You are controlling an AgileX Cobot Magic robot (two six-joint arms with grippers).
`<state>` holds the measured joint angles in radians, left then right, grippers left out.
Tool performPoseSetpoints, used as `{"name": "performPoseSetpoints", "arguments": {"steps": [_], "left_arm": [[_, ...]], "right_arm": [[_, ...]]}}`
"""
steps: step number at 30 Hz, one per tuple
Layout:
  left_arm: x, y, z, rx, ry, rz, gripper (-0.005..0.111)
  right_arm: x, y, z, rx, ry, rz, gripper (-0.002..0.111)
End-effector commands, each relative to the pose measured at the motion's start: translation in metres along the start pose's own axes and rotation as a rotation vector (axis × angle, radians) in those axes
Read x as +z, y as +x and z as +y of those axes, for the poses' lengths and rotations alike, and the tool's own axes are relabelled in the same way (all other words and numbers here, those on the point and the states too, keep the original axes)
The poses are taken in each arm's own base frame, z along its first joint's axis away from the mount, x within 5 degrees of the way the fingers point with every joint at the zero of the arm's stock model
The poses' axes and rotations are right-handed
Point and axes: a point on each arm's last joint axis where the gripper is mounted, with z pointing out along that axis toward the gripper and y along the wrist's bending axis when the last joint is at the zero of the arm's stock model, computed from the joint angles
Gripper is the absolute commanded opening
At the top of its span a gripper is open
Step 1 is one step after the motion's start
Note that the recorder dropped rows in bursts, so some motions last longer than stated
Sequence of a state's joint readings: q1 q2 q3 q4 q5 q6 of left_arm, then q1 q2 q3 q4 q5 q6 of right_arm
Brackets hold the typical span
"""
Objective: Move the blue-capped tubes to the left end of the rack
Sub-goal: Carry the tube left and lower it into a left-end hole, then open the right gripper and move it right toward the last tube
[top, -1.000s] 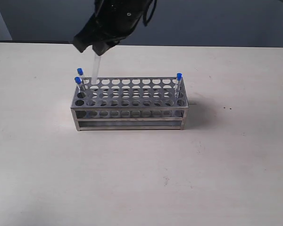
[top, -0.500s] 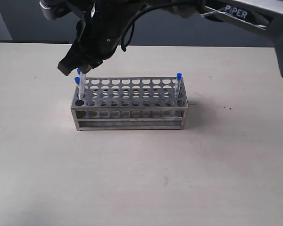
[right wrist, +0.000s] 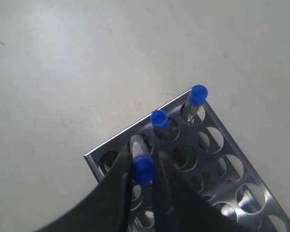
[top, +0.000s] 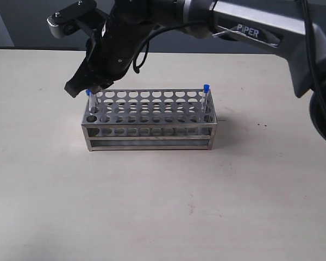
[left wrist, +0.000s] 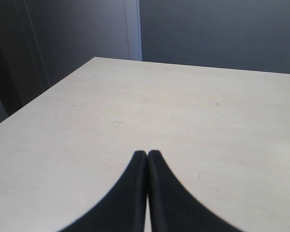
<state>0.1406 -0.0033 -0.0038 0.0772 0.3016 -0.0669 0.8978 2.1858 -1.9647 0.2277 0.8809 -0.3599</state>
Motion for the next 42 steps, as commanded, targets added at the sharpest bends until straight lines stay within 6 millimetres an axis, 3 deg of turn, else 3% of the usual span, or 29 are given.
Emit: {"name": "performPoseSetpoints", "arguments": {"steps": [1,9,20,29,33,37,42], "left_arm": [[0.001,0.0,0.0,-0.006,0.007,-0.003,0.0],[0.001,0.0,0.0,-0.006,0.007,-0.003,0.0],[0.001,0.0,0.0,-0.006,0.007,-0.003,0.0],[0.001,0.0,0.0,-0.006,0.007,-0.003,0.0],[0.001,0.0,0.0,-0.006,0.007,-0.003,0.0],[0.001,0.0,0.0,-0.006,0.007,-0.003,0.0],[0.001,0.0,0.0,-0.006,0.007,-0.003,0.0]], "right_arm": [[0.007,-0.002,-0.002,0.005,0.006,-0.038,-0.001],[0.022,-0.005,-0.002,0.06,-0.018,-0.103,-0.001],[0.031,0.004,0.0,0.04,-0.042,-0.035,0.0],[0.029,0.007,0.0,0.028,-0.046,0.004,0.039],[0.017,0.007,0.002,0.011,-0.047,0.035,0.04],[-0.006,0.006,-0.001,0.011,0.017,0.074,0.04],[-0.042,0.008,-0.018,0.035,0.255,0.147,0.04]]}}
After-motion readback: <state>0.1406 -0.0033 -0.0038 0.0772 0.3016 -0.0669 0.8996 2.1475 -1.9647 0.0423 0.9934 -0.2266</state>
